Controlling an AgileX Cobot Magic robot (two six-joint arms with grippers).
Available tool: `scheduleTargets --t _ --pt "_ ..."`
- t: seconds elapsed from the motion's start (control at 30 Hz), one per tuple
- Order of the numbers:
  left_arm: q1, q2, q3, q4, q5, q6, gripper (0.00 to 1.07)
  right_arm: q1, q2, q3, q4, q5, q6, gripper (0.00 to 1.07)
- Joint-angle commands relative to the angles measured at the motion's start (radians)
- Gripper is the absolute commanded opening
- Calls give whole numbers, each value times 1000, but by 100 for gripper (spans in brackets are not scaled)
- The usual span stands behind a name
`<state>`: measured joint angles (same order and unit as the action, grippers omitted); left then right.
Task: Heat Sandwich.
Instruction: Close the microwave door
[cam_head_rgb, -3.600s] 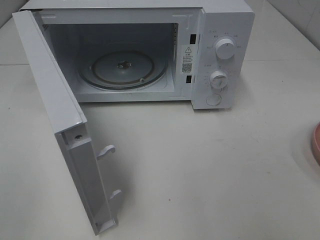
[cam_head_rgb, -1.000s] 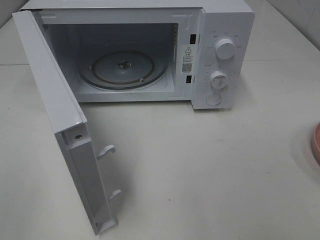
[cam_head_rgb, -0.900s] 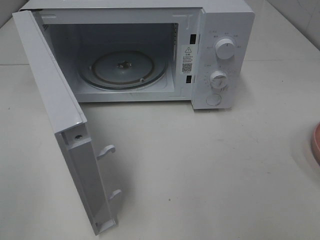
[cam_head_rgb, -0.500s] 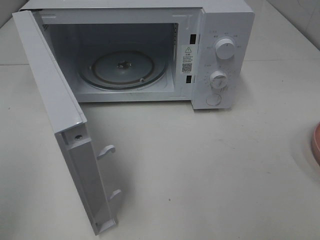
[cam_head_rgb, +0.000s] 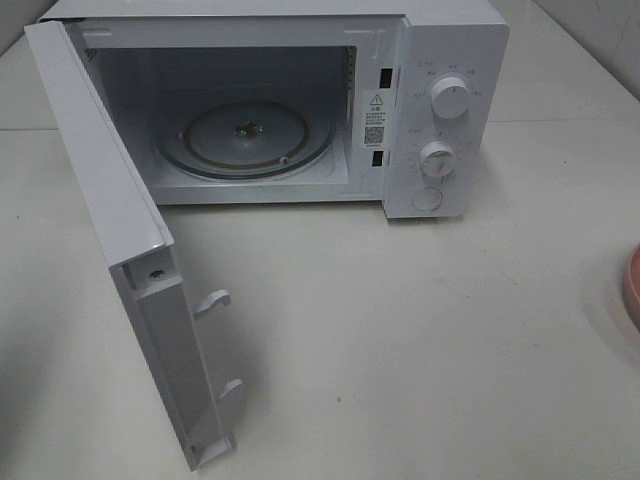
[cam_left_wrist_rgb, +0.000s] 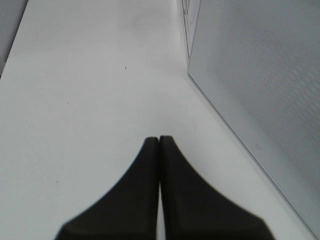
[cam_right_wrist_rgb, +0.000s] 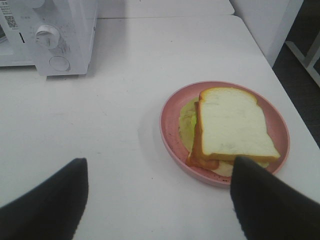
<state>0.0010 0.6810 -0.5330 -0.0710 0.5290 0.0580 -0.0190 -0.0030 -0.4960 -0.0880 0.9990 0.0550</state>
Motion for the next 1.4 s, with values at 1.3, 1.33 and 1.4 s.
scheduleTargets --t 1.3,1.33,1.4 --pt "-33 713 222 545 -1325 -335 0 -5 -29 0 -1 -1 -5 75" --pt "-48 724 217 545 -1328 -328 0 -5 -29 0 -1 -1 -5 75" --pt "-92 743 210 530 -1328 -303 0 -5 -29 0 -1 -1 -5 75"
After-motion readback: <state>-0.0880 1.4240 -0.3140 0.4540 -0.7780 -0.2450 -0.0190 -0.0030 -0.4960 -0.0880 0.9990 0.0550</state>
